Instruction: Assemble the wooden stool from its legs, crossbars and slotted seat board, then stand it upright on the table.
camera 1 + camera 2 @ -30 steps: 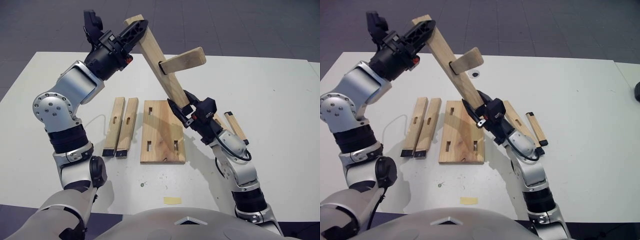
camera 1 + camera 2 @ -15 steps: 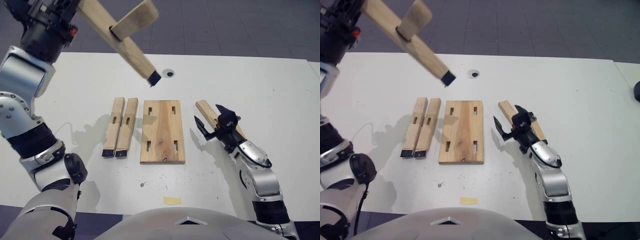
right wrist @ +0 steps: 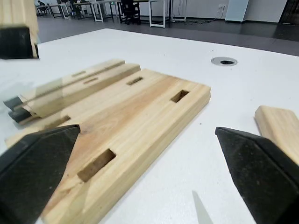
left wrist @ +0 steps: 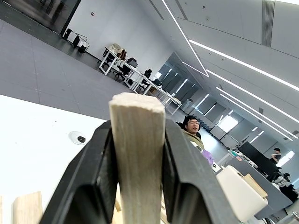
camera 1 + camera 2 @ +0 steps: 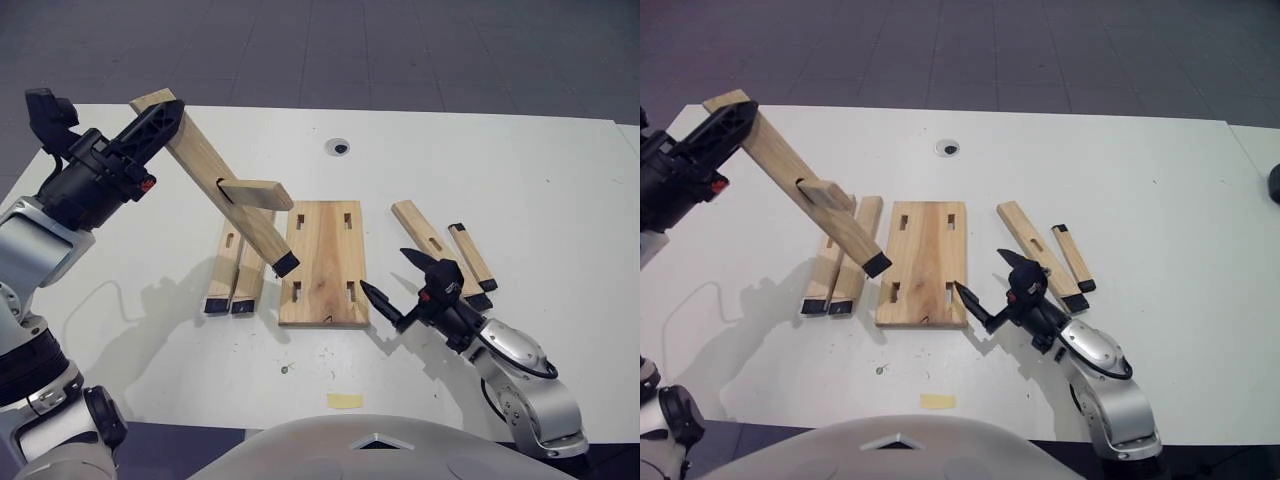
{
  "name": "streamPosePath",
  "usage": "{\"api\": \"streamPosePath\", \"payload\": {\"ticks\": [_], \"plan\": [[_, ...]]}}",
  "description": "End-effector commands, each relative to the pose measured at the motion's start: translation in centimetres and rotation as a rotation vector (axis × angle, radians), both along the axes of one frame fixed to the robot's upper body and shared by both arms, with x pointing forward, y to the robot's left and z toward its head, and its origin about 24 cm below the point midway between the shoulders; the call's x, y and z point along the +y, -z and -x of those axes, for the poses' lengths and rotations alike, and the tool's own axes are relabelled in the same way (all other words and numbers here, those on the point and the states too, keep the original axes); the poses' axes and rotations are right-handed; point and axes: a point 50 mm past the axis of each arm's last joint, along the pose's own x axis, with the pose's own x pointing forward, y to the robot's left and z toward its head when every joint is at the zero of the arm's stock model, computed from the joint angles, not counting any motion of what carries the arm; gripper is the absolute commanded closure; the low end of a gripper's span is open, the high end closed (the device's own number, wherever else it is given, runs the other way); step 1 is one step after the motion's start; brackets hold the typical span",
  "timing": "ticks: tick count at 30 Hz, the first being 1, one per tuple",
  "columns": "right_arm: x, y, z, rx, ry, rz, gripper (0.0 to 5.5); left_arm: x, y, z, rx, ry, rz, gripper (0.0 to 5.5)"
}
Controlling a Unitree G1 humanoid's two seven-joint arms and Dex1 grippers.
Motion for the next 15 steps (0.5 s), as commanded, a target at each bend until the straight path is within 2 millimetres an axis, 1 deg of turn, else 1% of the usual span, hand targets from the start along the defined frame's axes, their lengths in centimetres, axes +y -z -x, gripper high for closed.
{"api": "streamPosePath", "payload": {"ticks": [1, 3, 4, 6, 8, 11, 15], "plan": [[1.5, -0.4, -0.6, 0.026, -0.101, -0.029, 0.10, -0.9, 0.9, 0.7, 0.000, 0.068, -0.093, 4.47], [1.8, 0.9, -0.4, 0.077, -0.156, 0.021, 0.10, -1.2, 1.4, 0.6, 0.008, 0.095, -0.144, 4.47], [1.9, 1.2, -0.2, 0.093, -0.193, 0.034, 0.10, -1.2, 1.6, 0.5, 0.010, 0.096, -0.168, 4.47], [2.2, 1.3, 0.3, 0.103, -0.281, 0.057, 0.10, -1.2, 1.7, 0.3, 0.007, 0.092, -0.190, 4.47], [2.4, 1.3, 0.9, 0.113, -0.364, 0.070, 0.10, -1.0, 2.0, -0.2, 0.011, 0.048, -0.213, 4.47], [2.4, 1.2, 1.1, 0.105, -0.385, 0.075, 0.10, -1.2, 2.2, -0.5, 0.006, 0.013, -0.172, 4.47], [2.4, 1.7, 1.2, 0.086, -0.428, 0.174, 0.10, -1.8, 2.6, -0.3, 0.013, 0.006, -0.162, 4.47]]}}
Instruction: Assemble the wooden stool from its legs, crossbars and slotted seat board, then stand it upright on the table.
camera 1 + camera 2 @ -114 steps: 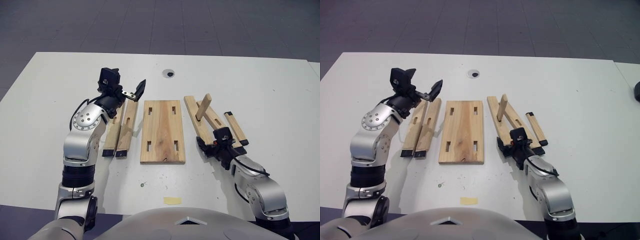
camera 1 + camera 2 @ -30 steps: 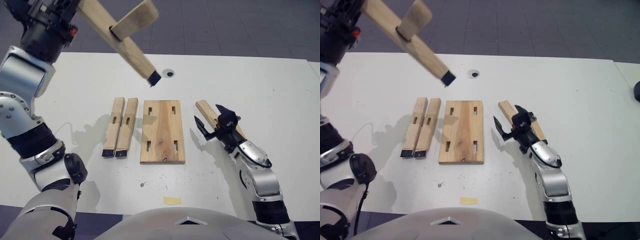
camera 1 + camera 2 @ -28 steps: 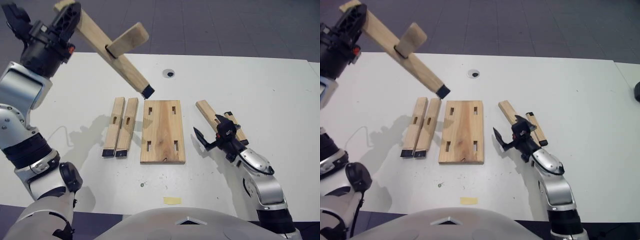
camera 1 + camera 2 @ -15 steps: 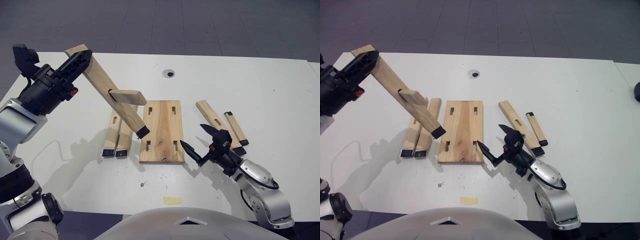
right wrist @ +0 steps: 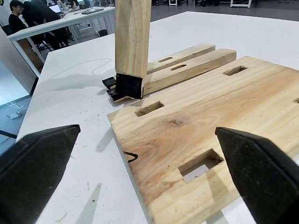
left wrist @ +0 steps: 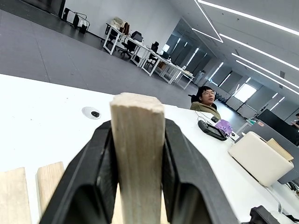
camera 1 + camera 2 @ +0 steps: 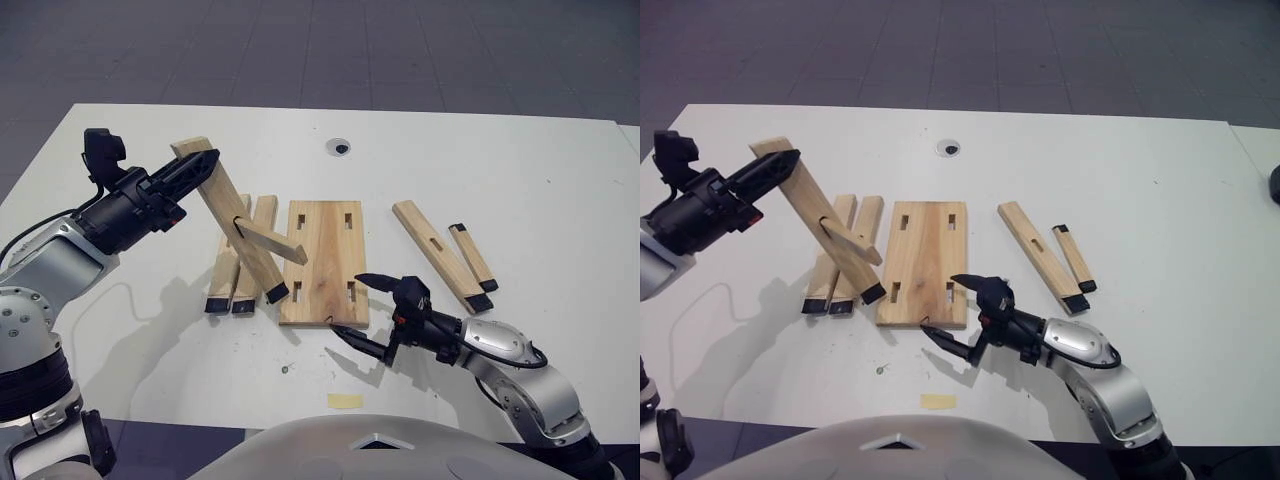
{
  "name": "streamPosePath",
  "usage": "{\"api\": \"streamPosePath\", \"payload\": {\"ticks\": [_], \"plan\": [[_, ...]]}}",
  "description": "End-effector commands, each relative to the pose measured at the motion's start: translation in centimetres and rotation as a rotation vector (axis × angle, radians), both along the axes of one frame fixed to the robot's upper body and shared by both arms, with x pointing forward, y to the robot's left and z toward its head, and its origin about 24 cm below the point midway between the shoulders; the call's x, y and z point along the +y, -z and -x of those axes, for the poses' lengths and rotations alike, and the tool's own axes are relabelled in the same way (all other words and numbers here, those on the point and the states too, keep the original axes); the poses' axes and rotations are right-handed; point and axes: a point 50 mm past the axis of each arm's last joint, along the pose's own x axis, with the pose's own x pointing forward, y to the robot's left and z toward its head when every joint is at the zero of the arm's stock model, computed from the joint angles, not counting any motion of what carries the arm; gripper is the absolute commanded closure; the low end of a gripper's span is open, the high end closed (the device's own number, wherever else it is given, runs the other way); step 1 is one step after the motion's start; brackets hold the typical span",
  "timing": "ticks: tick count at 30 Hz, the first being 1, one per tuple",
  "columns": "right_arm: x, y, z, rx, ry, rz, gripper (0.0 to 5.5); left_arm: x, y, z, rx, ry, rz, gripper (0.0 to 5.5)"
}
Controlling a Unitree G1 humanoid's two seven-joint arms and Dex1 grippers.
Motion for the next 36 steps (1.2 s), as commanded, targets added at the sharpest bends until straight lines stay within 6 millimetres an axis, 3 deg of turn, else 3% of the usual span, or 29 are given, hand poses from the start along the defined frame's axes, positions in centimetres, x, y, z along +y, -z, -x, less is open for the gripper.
{"api": "streamPosePath", "payload": {"ticks": [1, 5, 12, 18, 25, 28, 31, 33, 36], "plan": [[0.0, 0.6, -0.1, -0.051, -0.050, 0.121, 0.10, -0.7, 0.2, 0.1, -0.004, -0.005, 0.003, 4.47], [-0.3, 1.9, -2.1, -0.178, 0.001, 0.311, 0.10, -1.3, 0.2, 0.0, -0.015, -0.020, 0.020, 4.47], [0.5, 1.1, -5.6, -0.356, 0.209, 0.286, 0.10, -2.1, 0.2, -0.8, -0.034, -0.040, 0.035, 4.47], [1.4, 0.1, -5.8, -0.421, 0.269, 0.128, 0.10, -2.4, 0.1, -2.5, -0.064, -0.197, 0.001, 4.47], [-0.6, -1.0, -5.2, -0.440, 0.464, 0.006, 0.10, -3.4, -2.0, -2.5, -0.110, -0.226, 0.119, 4.47], [-2.7, 0.2, -6.3, -0.437, 0.635, 0.143, 0.10, -2.9, -2.1, -2.7, -0.109, -0.255, 0.108, 4.47], [-3.8, 2.3, -7.6, -0.371, 0.679, 0.289, 0.10, -2.7, -2.4, -2.8, -0.109, -0.276, 0.108, 4.47], [-3.6, 3.4, -8.0, -0.311, 0.615, 0.353, 0.10, -2.8, -3.0, -3.0, -0.123, -0.269, 0.106, 4.47], [-1.5, 4.0, -7.6, -0.265, 0.434, 0.297, 0.10, -3.0, -3.1, -3.0, -0.125, -0.257, 0.099, 4.47]]}}
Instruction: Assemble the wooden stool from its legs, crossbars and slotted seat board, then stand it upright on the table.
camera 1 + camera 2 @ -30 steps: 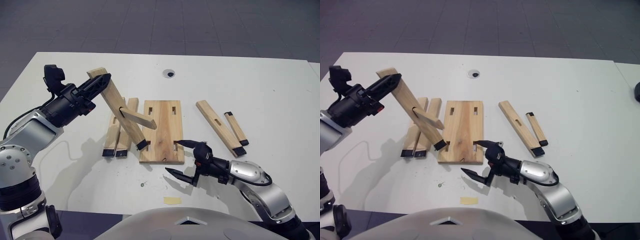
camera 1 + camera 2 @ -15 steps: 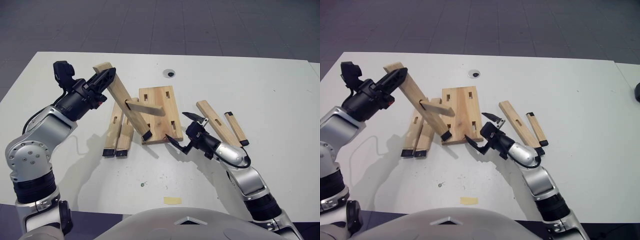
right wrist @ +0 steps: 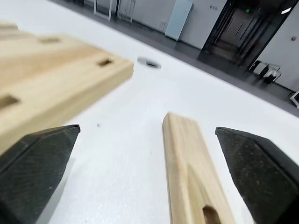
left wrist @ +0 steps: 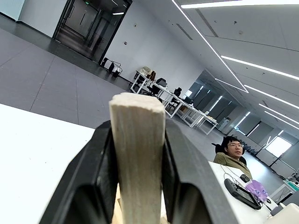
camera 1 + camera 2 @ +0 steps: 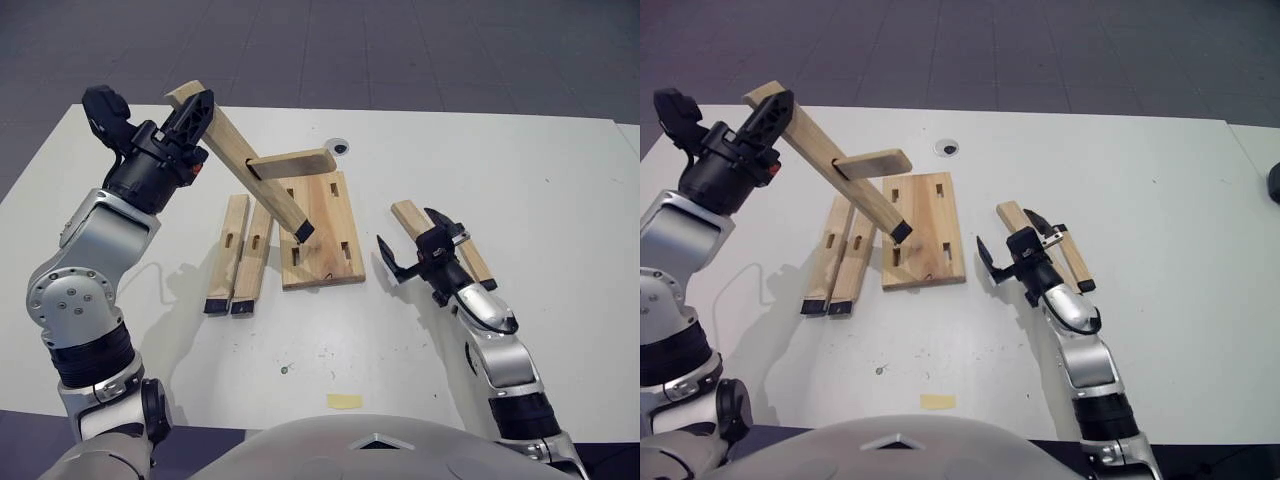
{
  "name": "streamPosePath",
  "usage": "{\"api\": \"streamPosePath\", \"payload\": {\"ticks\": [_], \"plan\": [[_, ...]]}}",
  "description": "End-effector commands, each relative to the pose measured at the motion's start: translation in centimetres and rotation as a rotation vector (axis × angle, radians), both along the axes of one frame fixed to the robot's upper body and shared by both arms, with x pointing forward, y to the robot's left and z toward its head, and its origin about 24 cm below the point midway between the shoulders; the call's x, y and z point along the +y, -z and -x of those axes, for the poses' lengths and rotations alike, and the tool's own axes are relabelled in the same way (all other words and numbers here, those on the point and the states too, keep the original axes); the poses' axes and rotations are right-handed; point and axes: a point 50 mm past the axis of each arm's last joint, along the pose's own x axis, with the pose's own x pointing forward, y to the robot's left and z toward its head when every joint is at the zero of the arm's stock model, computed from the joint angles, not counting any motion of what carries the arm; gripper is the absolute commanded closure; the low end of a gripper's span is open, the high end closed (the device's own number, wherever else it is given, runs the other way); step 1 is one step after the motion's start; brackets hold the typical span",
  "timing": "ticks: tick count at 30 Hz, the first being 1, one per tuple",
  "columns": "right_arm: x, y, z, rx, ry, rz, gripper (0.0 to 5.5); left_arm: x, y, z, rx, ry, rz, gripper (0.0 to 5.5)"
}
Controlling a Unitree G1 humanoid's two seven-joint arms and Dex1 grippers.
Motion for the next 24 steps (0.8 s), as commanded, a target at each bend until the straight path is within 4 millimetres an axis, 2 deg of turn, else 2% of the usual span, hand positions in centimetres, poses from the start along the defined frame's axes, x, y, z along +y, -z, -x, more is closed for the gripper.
{"api": "streamPosePath", "payload": {"ticks": [1, 4, 7, 10, 13, 17, 21, 24], "plan": [[2.6, 0.5, 0.4, 0.068, -0.203, -0.062, 0.10, -0.3, -0.6, -0.2, -0.020, 0.017, -0.028, 4.47], [4.0, 0.0, 0.9, 0.054, -0.266, -0.136, 0.10, 0.2, 0.3, -0.3, 0.015, 0.002, -0.058, 4.47], [4.5, -0.3, 1.4, 0.040, -0.279, -0.177, 0.10, 0.8, 0.3, -0.2, 0.020, -0.027, -0.071, 4.47], [4.0, -0.2, 1.6, 0.022, -0.239, -0.176, 0.10, 1.6, 0.1, -0.2, 0.027, -0.087, -0.084, 4.47], [3.0, -0.3, 1.8, 0.011, -0.179, -0.177, 0.10, 2.4, 0.5, 0.8, 0.046, -0.163, -0.092, 4.47], [2.0, -0.4, 2.7, 0.009, -0.114, -0.186, 0.10, 3.4, 1.2, 1.2, 0.076, -0.222, -0.030, 4.47], [1.5, -0.4, 3.2, 0.018, -0.093, -0.190, 0.10, 3.8, 2.1, 1.1, 0.101, -0.283, -0.027, 4.47], [1.4, -0.5, 3.0, 0.018, -0.097, -0.188, 0.10, 3.4, 2.9, 1.0, 0.114, -0.299, -0.007, 4.47]]}}
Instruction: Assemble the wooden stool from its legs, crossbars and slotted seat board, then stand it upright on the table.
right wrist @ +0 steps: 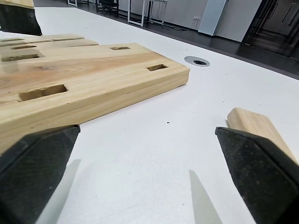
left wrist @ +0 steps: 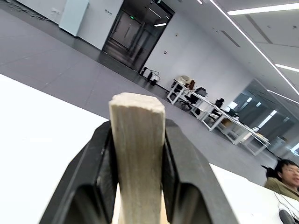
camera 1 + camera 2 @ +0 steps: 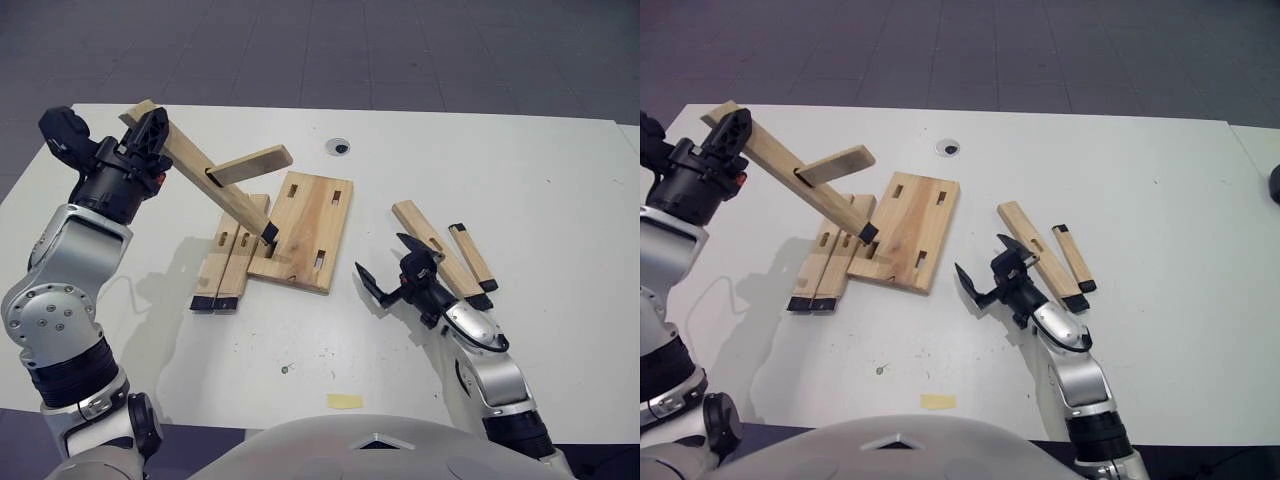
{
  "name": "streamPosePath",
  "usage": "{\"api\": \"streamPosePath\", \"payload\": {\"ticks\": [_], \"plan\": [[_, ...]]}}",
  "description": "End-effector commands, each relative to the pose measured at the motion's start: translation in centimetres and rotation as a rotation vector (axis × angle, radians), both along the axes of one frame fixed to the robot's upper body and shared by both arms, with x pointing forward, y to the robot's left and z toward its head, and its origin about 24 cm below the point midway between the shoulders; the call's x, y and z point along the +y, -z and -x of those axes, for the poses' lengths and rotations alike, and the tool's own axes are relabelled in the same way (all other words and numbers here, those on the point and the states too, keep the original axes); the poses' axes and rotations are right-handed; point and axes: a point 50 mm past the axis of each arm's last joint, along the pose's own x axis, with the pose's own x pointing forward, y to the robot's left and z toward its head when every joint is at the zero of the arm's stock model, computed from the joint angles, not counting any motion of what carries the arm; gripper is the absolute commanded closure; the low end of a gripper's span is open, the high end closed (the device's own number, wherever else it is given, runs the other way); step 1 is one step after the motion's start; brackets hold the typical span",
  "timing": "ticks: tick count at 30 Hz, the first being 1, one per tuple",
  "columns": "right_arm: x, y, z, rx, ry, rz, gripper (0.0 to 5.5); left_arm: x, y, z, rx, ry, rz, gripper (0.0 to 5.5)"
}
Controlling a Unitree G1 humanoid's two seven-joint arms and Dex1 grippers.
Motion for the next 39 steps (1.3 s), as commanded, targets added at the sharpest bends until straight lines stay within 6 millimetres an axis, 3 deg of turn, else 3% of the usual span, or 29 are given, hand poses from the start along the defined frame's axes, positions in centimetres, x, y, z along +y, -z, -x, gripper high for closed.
{"api": "streamPosePath", "payload": {"ticks": [1, 14, 25, 32, 39], "plan": [[-0.2, -0.3, -0.3, 0.000, -0.002, -0.002, 0.10, -0.4, 1.1, -0.1, 0.014, -0.034, 0.026, 4.47], [-0.5, 0.0, 0.3, 0.019, 0.005, 0.012, 0.10, 0.1, 1.2, 1.1, 0.035, -0.064, 0.013, 4.47], [-0.8, -0.3, -0.1, 0.001, 0.012, 0.024, 0.10, -0.5, 2.8, 1.5, 0.091, -0.055, -0.019, 4.47], [-0.6, -0.6, -0.4, -0.016, 0.010, 0.014, 0.10, -0.7, 3.0, 1.9, 0.083, -0.022, -0.212, 4.47], [-0.5, -0.9, -0.7, -0.037, 0.014, 0.021, 0.10, -2.2, 5.3, 2.9, 0.099, 0.080, -0.383, 4.46]]}}
